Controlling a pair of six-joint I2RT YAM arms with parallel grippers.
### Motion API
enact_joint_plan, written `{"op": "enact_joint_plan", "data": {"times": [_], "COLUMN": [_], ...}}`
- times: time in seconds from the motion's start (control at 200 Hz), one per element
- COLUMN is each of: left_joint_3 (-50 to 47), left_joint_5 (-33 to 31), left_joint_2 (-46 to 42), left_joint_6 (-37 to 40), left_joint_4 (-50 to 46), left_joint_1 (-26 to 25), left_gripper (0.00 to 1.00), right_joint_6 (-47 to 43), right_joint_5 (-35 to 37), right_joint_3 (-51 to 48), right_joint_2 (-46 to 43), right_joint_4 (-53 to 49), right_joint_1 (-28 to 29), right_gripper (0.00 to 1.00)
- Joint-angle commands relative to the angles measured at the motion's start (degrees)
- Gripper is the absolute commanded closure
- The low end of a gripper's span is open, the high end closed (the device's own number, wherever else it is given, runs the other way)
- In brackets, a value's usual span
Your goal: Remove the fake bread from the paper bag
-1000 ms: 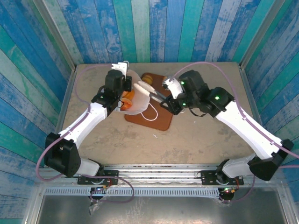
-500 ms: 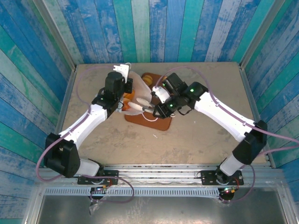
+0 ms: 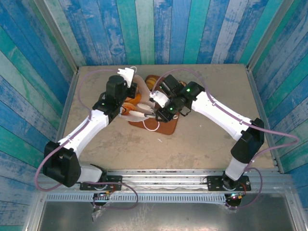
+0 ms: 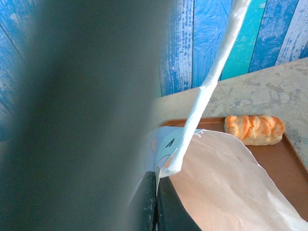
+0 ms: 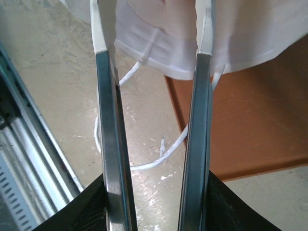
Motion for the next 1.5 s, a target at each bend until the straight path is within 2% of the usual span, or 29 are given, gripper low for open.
{"op": "enact_joint_plan", "data": {"times": [0.0, 0.366, 0.706, 0.796, 0.982, 1.097, 1.498], "left_joint_3": [1.14, 1.22, 1.13, 1.13, 1.31, 1.53, 1.66], "left_joint_5": [1.01, 1.40, 1.98, 2.12, 0.81, -1.56, -4.43], "left_joint_2": [-3.41, -3.37, -3.38, -3.29, -2.91, -2.21, -1.53], "left_joint_6": [0.17, -0.15, -0.71, -0.77, -1.42, -2.51, -4.01], "left_joint_4": [2.32, 1.83, 1.88, 1.89, 1.77, 1.52, 1.13], "left_joint_1": [-0.07, -0.05, -0.05, -0.04, -0.06, -0.05, -0.05], "left_gripper": [1.00, 0.99, 1.00, 0.99, 0.99, 0.99, 0.99], "right_joint_6": [-2.71, -6.93, -10.49, -10.53, -10.26, -9.51, -6.64], "right_joint_5": [4.93, 6.34, 4.08, 4.14, 4.66, 5.43, 10.69], "right_joint_3": [2.54, 9.16, 14.39, 15.55, 16.13, 15.88, 12.41], "right_joint_2": [2.19, 8.00, 12.57, 13.30, 12.53, 11.25, 3.19], "right_joint_4": [-0.60, -1.15, -2.08, -2.42, -2.51, -2.65, -0.54], "right_joint_1": [0.47, 1.50, 2.07, 2.18, 2.21, 2.20, 2.17], "right_gripper": [0.53, 0.54, 0.55, 0.58, 0.71, 0.84, 0.90]}}
